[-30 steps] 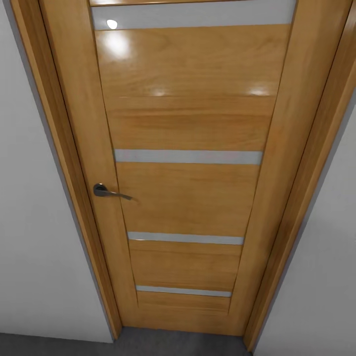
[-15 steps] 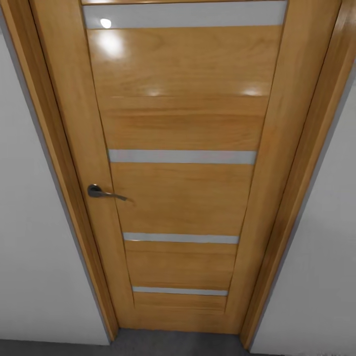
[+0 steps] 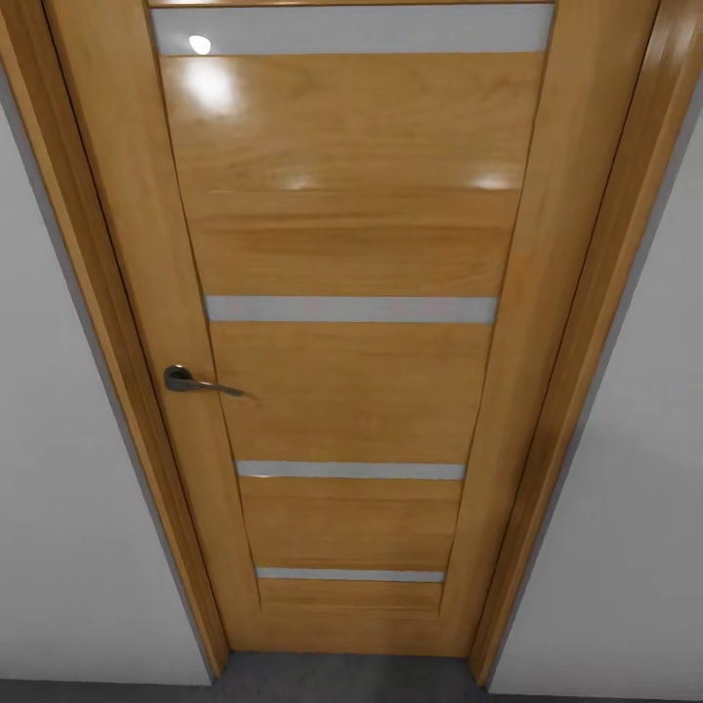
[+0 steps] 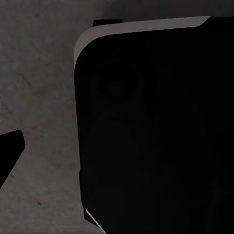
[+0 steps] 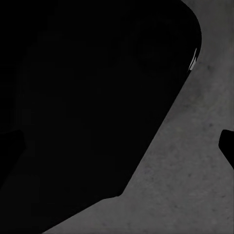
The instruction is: Move the two storage containers from the living room to the garage. In the garage, place one container on the floor and stack the other container on top of it (either order is fine).
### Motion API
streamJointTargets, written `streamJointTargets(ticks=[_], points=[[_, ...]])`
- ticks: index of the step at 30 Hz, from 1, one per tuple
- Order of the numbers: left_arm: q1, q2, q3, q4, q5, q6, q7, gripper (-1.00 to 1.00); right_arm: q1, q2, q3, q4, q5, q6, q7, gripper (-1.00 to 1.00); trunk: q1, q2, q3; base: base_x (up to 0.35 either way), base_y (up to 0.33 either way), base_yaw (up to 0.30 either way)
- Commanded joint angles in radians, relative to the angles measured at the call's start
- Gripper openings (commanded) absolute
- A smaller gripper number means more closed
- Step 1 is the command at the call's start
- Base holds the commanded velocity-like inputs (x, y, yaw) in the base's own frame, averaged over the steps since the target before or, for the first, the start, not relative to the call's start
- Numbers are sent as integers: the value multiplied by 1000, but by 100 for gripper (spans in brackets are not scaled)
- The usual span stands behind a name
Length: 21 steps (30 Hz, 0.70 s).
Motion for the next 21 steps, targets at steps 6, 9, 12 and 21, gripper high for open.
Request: streamJointTargets(ticks=[6,9,12,21], points=[[0,0,-1,0,-1,-1,0,100,0,0,3,0,0,0,1,100,0,0,-1,0,0,0],[0,0,-1,0,-1,-1,0,100,0,0,3,0,0,-1,1,100,0,0,-1,0,0,0],[0,0,-1,0,-1,-1,0,100,0,0,3,0,0,-1,1,100,0,0,-1,0,0,0],[0,0,-1,0,-1,-1,0,100,0,0,3,0,0,0,1,100,0,0,-1,0,0,0]])
